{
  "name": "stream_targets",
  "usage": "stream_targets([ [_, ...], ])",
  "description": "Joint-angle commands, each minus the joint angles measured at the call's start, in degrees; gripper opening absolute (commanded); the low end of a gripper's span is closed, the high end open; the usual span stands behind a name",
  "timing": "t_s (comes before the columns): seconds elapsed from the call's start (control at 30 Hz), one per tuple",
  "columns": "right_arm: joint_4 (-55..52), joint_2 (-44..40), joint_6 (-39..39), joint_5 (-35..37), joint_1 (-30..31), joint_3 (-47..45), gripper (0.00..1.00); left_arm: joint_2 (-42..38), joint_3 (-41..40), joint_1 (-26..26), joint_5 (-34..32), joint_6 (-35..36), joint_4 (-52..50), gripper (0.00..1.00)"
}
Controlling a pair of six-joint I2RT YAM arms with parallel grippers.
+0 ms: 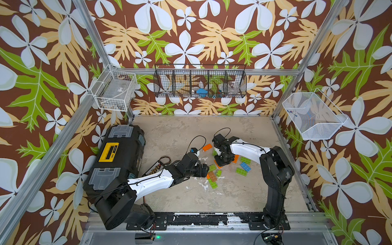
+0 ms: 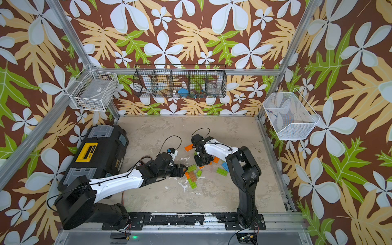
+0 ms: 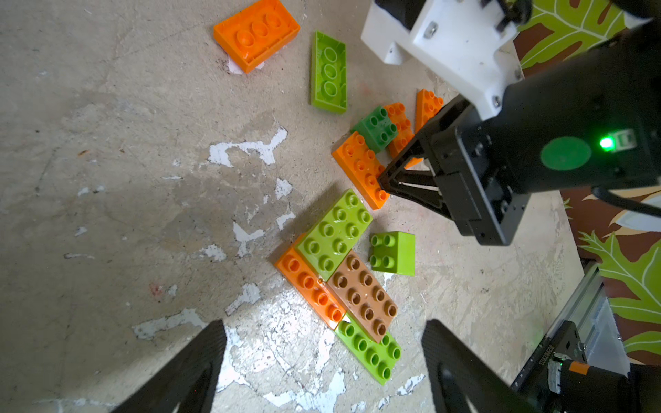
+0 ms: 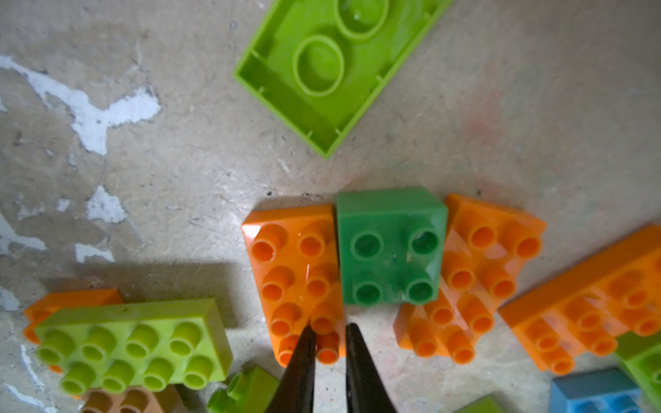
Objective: Assemble a small pinwheel with lego
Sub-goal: Pick up the lego brick from the center of the board.
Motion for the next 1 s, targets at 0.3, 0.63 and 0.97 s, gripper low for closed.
stream_targets([
  [0.3, -1.8, -1.4, 0.9, 2.1, 1.0, -3.2, 0.16, -0.7, -0.6, 0.0, 0.0, 0.0, 1.1, 0.88],
  [0.63, -0.2, -0.7, 1.1, 2.7, 1.3, -4.5, 0.13, -1.0, -1.4, 0.0, -0.2, -0.6, 1.5, 0.88],
  [0.97, 0.6, 0.2, 1.7, 2.5, 1.3, -2.1, 0.19, -1.9, -1.8, 0.0, -0.6, -0.8, 1.6, 0.88],
])
